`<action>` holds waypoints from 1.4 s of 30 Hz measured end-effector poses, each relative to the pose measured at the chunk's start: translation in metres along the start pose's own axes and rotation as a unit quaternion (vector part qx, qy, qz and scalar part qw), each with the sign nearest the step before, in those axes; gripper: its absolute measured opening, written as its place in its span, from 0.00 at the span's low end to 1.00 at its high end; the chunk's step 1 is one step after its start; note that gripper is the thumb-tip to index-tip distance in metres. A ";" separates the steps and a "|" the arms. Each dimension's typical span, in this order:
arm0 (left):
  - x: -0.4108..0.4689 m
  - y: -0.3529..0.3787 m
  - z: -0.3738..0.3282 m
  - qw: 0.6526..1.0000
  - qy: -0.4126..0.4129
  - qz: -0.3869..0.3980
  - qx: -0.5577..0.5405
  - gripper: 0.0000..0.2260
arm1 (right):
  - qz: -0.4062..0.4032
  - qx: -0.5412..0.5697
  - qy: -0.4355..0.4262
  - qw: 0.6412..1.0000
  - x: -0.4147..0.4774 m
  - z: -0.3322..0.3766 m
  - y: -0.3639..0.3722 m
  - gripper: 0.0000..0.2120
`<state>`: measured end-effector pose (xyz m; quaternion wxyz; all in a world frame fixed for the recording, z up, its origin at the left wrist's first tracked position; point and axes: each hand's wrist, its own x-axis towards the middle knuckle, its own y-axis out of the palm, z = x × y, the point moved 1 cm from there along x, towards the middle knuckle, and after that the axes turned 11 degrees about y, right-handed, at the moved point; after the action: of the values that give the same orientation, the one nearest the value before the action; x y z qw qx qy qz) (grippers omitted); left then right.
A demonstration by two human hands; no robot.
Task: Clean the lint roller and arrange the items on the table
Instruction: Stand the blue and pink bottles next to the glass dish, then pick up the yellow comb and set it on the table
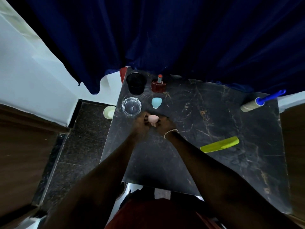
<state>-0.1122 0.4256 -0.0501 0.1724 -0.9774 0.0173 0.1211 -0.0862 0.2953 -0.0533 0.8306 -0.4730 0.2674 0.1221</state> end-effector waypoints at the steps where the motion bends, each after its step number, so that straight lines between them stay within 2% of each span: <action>1: -0.001 0.001 0.000 1.000 0.007 -0.009 -0.009 0.14 | 0.000 -0.003 0.002 1.000 0.000 0.000 0.001 0.19; 5: 0.002 -0.002 0.004 0.999 -0.002 0.018 0.028 0.13 | -0.004 -0.003 0.004 1.000 0.001 0.000 0.003 0.19; 9: -0.002 0.002 0.004 1.000 0.004 -0.014 -0.017 0.13 | -0.008 -0.006 -0.002 1.000 -0.001 0.001 0.004 0.20; 15: -0.006 0.000 0.006 0.998 -0.017 -0.012 -0.051 0.22 | -0.014 0.005 -0.014 1.000 -0.006 -0.001 0.003 0.21; 19: -0.021 -0.004 0.013 0.999 -0.026 -0.026 0.000 0.24 | -0.015 -0.004 -0.025 1.000 -0.016 -0.016 0.002 0.24; 22: -0.036 -0.003 0.020 0.998 -0.052 -0.032 -0.003 0.22 | -0.028 0.018 -0.015 0.999 -0.029 -0.034 0.000 0.26; 25: -0.054 0.005 0.026 0.998 -0.054 -0.009 0.011 0.19 | -0.052 -0.006 -0.019 0.998 -0.047 -0.060 -0.002 0.26; 29: -0.071 0.029 0.021 0.998 -0.041 0.050 0.027 0.17 | -0.100 0.067 -0.003 0.993 -0.078 -0.099 -0.008 0.22; 34: -0.070 0.067 -0.001 0.992 0.003 0.110 0.067 0.18 | -0.171 0.149 0.067 0.972 -0.102 -0.148 -0.020 0.18; 38: -0.059 0.109 -0.028 0.981 0.040 0.160 0.099 0.18 | -0.178 0.236 0.170 0.940 -0.103 -0.185 -0.037 0.18; 42: -0.051 0.152 -0.051 0.967 0.069 0.205 0.131 0.20 | -0.192 0.279 0.253 0.906 -0.097 -0.217 -0.059 0.19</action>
<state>-0.1611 0.2650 -0.0418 0.2693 -0.9278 0.2446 0.0826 -0.2112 0.0847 -0.0457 0.8406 -0.2789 0.3954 -0.2435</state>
